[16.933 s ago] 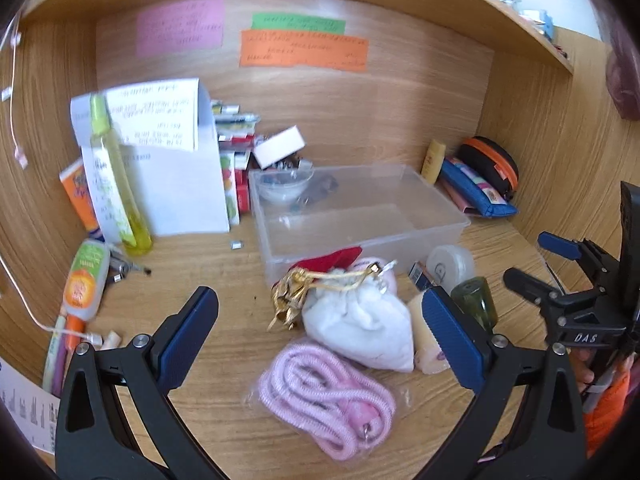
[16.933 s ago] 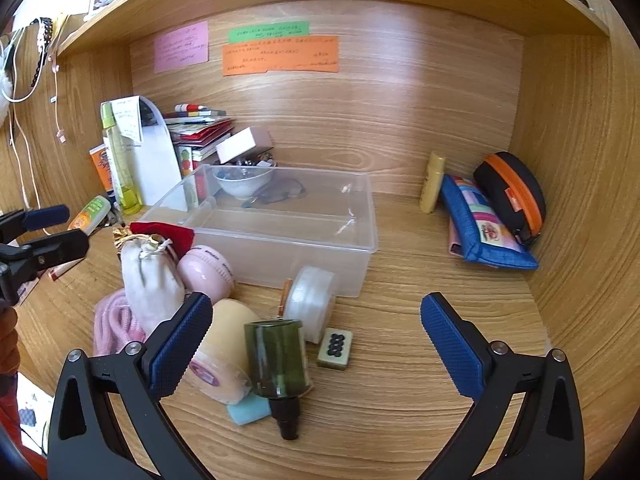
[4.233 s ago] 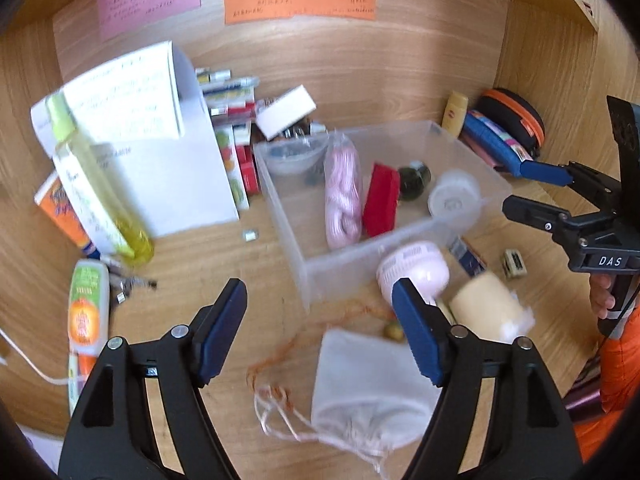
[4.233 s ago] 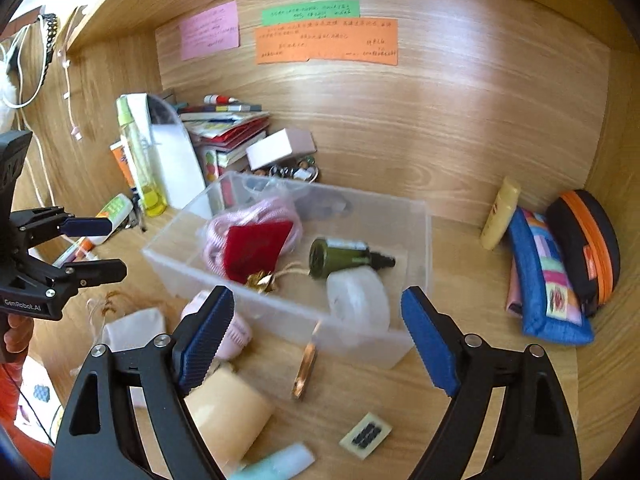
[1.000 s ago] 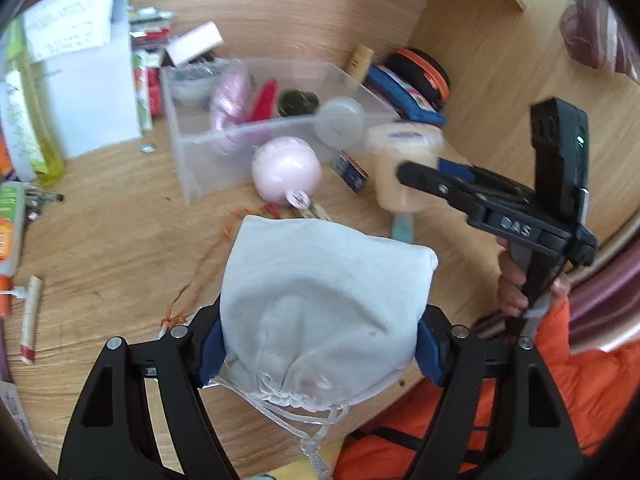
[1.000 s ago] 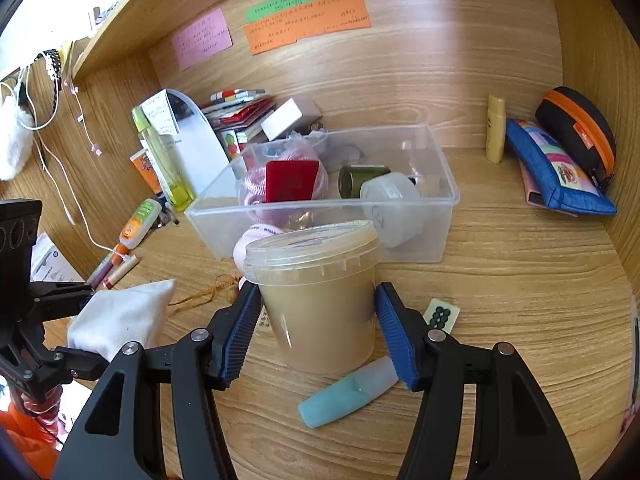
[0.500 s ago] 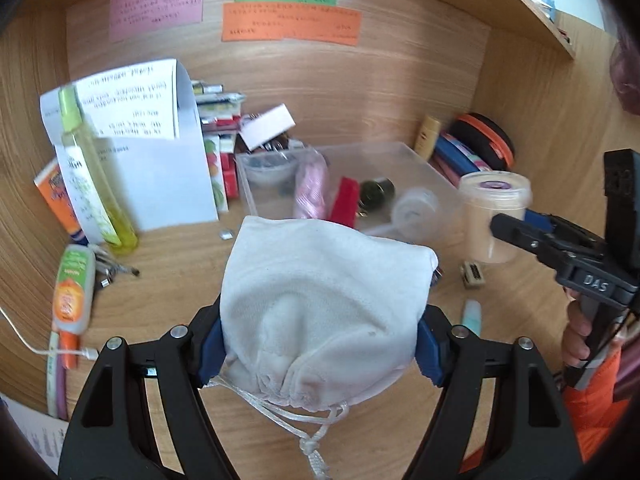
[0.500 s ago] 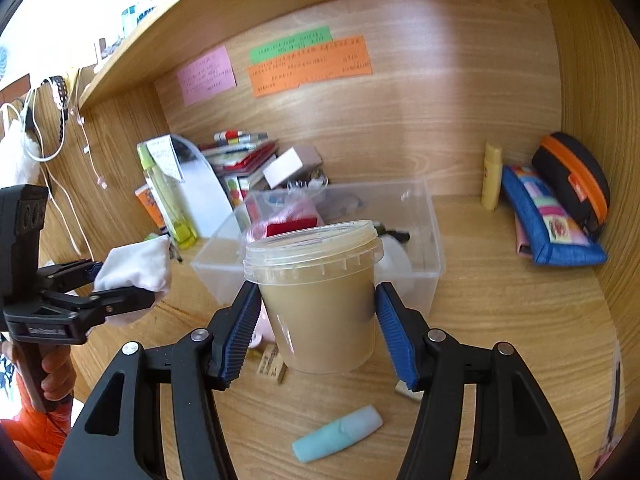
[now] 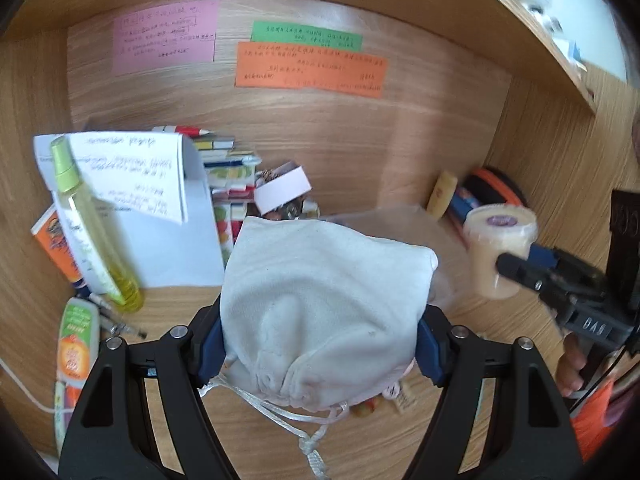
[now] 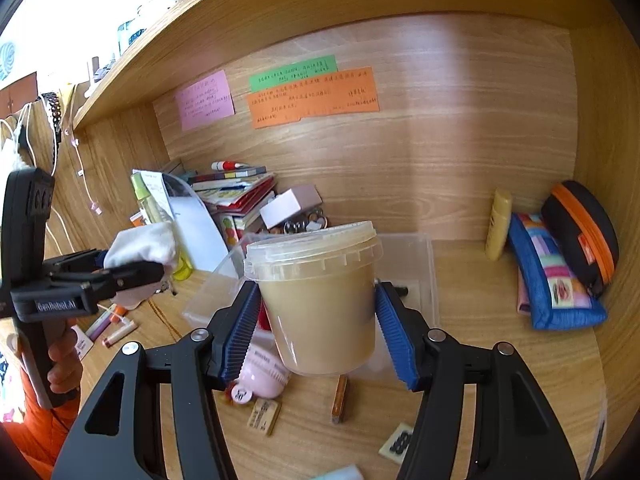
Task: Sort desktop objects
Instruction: 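Place the white pouch and beige tub into the clear box and release both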
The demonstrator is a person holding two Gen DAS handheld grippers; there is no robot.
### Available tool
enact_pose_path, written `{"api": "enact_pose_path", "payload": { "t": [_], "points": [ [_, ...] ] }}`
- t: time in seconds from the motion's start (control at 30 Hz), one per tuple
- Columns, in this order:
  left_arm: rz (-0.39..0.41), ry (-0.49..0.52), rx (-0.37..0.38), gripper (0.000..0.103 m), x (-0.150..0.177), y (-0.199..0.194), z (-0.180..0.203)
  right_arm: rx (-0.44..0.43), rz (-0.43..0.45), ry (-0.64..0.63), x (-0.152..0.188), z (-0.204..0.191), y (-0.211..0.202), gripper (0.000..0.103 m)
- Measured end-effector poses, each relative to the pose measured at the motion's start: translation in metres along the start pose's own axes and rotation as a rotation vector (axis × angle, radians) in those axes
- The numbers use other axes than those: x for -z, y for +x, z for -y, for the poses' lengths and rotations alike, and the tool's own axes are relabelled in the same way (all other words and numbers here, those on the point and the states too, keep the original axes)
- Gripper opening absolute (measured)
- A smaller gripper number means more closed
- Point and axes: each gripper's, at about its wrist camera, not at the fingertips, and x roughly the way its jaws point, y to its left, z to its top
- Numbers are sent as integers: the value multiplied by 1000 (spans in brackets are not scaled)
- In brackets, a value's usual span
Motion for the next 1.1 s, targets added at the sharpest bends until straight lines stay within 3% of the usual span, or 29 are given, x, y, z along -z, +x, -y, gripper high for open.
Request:
{"api": "enact_pose_path", "payload": {
  "t": [0.13,0.23,0.33,0.47,0.67,0.97,1.03,1.1],
  "points": [
    [1,-24,-6,76,-14,15,-6,-13,2,-1,-8,0,12,53],
    [-17,-47,5,76,-20,32,-9,-38,5,-5,-14,0,21,35],
    [-55,-52,5,75,-22,55,-10,-8,-30,-44,-15,-3,42,35],
    [-120,-60,8,75,-16,83,-9,-19,-153,-34,1,1,78,35],
    [-179,-52,5,76,-5,109,-8,-22,-153,-39,4,5,83,35],
    [-187,71,-64,86,5,116,12,14,-164,-19,7,7,92,57],
    [-187,78,-49,90,5,114,15,20,-149,-20,7,7,88,70],
    [-183,76,-33,91,3,109,15,30,-132,-26,6,7,85,74]
  ]
}}
